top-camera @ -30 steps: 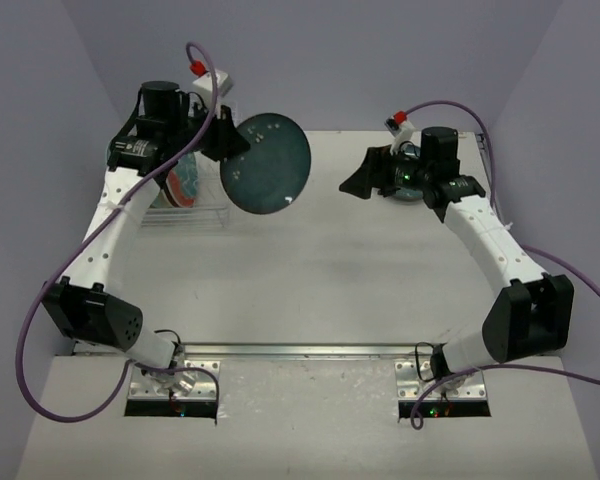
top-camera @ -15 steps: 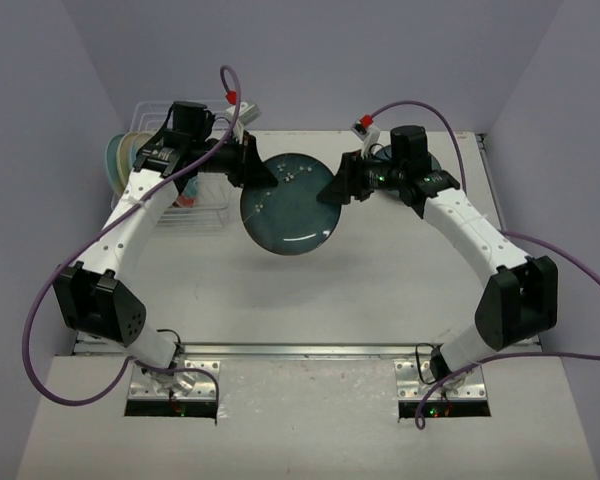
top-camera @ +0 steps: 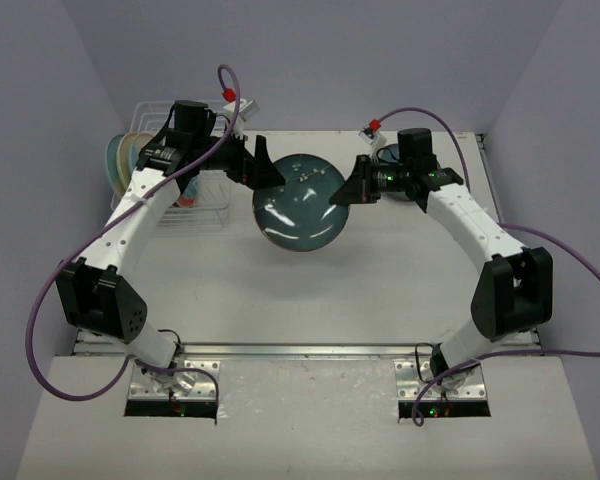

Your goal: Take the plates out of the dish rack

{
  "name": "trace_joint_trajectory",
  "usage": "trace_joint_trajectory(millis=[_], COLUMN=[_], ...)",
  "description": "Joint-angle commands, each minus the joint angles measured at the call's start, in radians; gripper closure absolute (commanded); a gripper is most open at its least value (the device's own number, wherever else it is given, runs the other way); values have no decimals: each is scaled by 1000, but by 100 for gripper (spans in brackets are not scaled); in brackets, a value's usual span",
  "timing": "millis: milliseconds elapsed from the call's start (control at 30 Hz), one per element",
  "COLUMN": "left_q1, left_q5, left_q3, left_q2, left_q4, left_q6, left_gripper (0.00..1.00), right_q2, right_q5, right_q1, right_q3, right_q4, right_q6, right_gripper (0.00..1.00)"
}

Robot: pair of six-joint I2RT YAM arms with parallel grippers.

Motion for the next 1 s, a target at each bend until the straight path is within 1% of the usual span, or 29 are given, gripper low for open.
trace_joint_trajectory(millis=[0, 67, 133, 233, 300, 333, 567, 767, 833, 900, 933, 967], left_q1=[17, 28, 30, 30, 30, 30, 30, 30, 30, 30, 30, 30], left_q5=[-230, -282, -313, -322, -323, -325, -346, -376, -382, -395, -399, -402], left_q3=[50, 47, 42, 40, 38, 38, 39, 26, 20, 12, 10, 8], left_q2=[-45, -57, -69, -70, -69, -66, -65, -83, -88, -93, -93, -93], left_q4=[71, 84, 93, 94, 96, 95, 87, 70, 67, 68, 69, 71], left_q6=[-39, -60, -63, -66, -68, -69, -67, -40, -34, -34, -34, -34], left_gripper=[0, 0, 0, 0, 0, 0, 0, 0, 0, 0, 0, 0], right_q2=[29, 48, 77, 128, 151, 201, 392, 534, 558, 582, 587, 590], right_q5=[13, 37, 100, 178, 206, 215, 238, 234, 236, 263, 278, 297], right_q1=[-225, -306, -423, -514, -550, -564, -589, -589, -588, -584, -582, -578], right_q3=[-17, -25, -58, -44, -13, 12, 188, 295, 314, 339, 346, 353], right_q4=[129, 144, 222, 254, 256, 255, 255, 263, 255, 213, 194, 170], right_q6=[211, 254, 323, 357, 363, 377, 404, 448, 449, 432, 410, 389], right_gripper=[100, 100, 100, 100, 100, 100, 100, 100, 100, 93, 88, 80])
